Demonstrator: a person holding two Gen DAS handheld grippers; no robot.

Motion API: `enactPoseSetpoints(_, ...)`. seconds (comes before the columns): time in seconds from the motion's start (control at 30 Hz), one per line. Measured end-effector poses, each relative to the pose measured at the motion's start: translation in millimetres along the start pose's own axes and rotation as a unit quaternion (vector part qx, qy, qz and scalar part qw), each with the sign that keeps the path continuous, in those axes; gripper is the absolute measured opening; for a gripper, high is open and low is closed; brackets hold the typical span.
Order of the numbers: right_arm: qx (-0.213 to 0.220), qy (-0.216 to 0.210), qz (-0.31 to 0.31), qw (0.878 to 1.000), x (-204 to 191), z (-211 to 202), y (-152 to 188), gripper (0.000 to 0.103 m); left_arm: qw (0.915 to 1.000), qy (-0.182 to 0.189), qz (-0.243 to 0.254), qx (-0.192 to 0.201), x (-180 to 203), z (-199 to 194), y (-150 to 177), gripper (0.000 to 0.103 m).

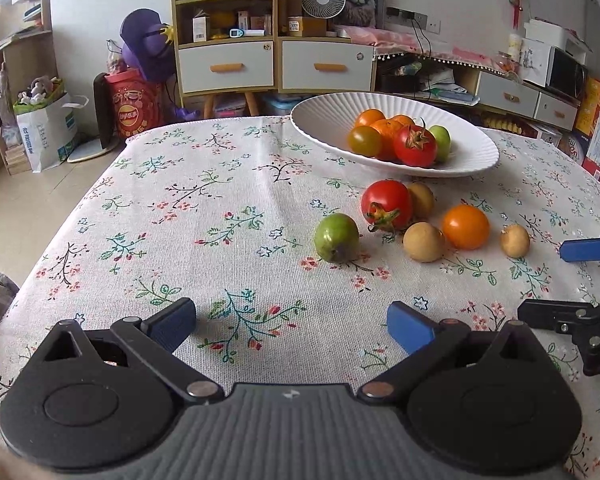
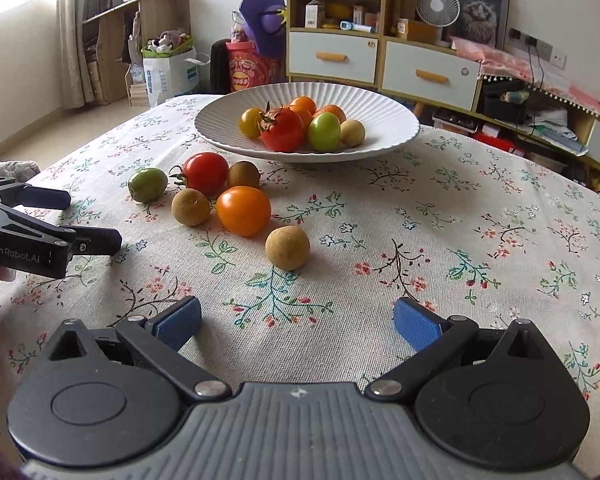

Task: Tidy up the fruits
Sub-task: 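Move both tools back from the bowl over the remaining fruits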

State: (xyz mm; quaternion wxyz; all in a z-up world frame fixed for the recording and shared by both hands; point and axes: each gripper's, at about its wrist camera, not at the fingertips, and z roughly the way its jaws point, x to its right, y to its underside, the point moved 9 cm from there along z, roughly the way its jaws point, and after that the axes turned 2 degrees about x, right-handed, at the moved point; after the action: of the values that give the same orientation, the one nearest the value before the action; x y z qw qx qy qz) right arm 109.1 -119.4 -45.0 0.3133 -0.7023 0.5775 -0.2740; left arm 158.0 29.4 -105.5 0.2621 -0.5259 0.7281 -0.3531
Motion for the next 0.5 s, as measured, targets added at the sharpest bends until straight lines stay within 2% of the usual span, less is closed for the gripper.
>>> enactPoseSetpoints(0.37, 0.004, 0.0, -0.008, 1.0, -2, 6, -9, 0.1, 0.9999, -0.016, -0.002, -0.001, 7, 15, -15, 0.096)
enactPoseSetpoints(0.5, 0.004, -0.004, -0.012, 1.0, -4, 8, -13, 0.089, 0.9999, -0.009, -0.006, -0.001, 13, 18, -22, 0.077)
